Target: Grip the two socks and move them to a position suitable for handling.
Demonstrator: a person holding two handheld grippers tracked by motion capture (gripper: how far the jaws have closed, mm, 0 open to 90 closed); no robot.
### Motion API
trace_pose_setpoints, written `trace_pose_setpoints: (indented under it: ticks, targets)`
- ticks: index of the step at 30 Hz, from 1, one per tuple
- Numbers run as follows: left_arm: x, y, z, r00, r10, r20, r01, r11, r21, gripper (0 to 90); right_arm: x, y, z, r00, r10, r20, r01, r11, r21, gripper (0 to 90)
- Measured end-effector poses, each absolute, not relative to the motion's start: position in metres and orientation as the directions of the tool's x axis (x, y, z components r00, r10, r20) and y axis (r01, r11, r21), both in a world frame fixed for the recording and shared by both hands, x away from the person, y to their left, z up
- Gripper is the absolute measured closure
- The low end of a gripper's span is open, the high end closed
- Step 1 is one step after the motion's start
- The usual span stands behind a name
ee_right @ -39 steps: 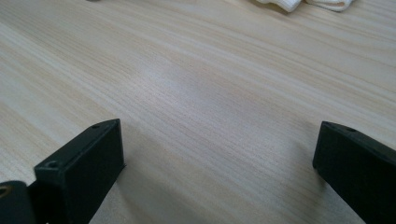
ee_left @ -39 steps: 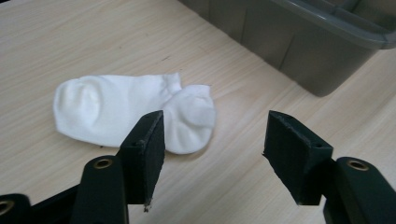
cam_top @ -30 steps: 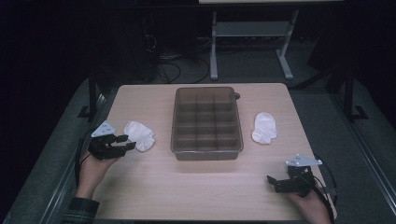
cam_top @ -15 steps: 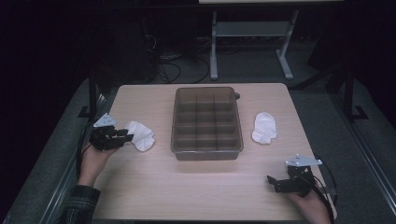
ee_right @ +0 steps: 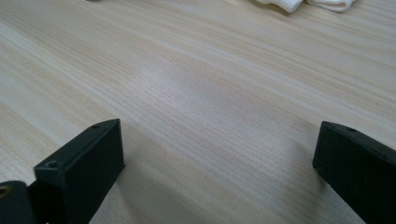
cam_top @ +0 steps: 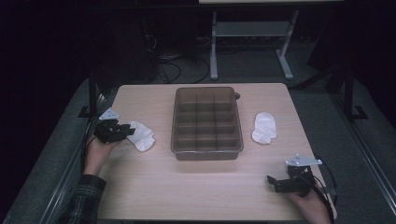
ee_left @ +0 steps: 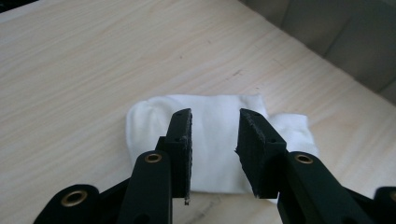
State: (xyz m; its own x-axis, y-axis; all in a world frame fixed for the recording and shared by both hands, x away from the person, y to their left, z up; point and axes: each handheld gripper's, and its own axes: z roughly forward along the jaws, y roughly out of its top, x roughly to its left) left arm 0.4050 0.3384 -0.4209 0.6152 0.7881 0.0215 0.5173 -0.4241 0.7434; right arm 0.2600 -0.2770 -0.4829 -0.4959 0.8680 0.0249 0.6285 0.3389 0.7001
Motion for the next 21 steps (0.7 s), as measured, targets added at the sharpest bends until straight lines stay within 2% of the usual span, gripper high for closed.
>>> trace_pose_setpoints:
  ticks: [13,21]
  targets:
    - [0.425,0.337,-0.451,0.581,0.814,0.007,0.562,-0.407,0.720,66.7,0.260,-0.277,-0.483,-0.496,0.868,0.025,0.628,0.339,0.700,1.5]
    - [0.431,0.339,-0.463,0.568,0.823,-0.001,0.585,-0.404,0.703,72.6,0.260,-0.277,-0.483,-0.496,0.868,0.027,0.629,0.338,0.700,1.5]
